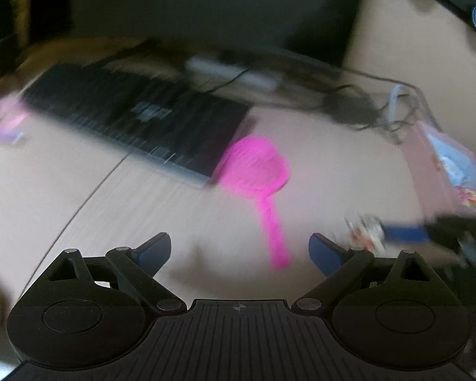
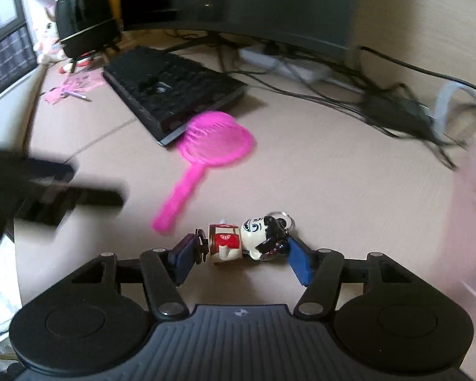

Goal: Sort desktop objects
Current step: 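Grasp the red-white doll keychain with the right tool, then grasp the pink strainer by its bowl with the left tool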

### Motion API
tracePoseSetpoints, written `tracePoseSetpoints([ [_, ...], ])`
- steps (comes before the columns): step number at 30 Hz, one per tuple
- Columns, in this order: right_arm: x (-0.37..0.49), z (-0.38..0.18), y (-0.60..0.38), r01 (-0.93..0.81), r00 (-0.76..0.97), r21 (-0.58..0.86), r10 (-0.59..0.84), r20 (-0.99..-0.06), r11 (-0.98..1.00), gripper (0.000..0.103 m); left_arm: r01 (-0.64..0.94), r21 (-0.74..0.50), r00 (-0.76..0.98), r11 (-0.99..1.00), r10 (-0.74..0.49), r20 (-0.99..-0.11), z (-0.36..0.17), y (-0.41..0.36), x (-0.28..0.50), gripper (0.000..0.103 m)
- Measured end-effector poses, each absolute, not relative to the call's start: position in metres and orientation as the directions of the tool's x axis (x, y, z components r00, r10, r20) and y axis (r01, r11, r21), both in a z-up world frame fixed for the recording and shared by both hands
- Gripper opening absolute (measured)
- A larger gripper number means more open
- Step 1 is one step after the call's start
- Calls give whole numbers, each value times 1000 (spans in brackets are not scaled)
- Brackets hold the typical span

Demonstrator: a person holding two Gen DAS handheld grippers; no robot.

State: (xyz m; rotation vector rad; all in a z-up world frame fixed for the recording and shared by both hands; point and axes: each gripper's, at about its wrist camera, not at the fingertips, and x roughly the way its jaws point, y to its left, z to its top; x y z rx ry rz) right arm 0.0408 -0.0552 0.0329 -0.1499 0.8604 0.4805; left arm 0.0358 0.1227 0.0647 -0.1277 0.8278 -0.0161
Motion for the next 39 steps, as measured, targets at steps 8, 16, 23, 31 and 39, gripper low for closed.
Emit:
tracePoseSetpoints([
  [8, -4, 40, -138, -268, 597, -37, 136, -791, 963, 63, 108, -27, 723, 994, -97, -684, 54, 75, 112, 97],
  [16, -46, 62, -183, -115, 640, -27, 53, -767, 993, 82, 110, 83, 726, 991, -23, -687, 30, 56, 132, 100],
  [23, -69, 67, -198, -94, 647, -41, 30, -762, 995, 84, 165, 39, 711, 985, -91, -698, 36, 35, 111, 100],
  [31, -74, 69, -197, -122, 657, -26, 61, -751, 992, 93, 376, -113, 610, 920, -338, -717, 52, 7, 45, 100],
  [39, -69, 58, -189, -164, 656, -45, 75, -751, 985, 100, 242, -42, 601, 969, -184, -777, 45, 1, 5, 101],
])
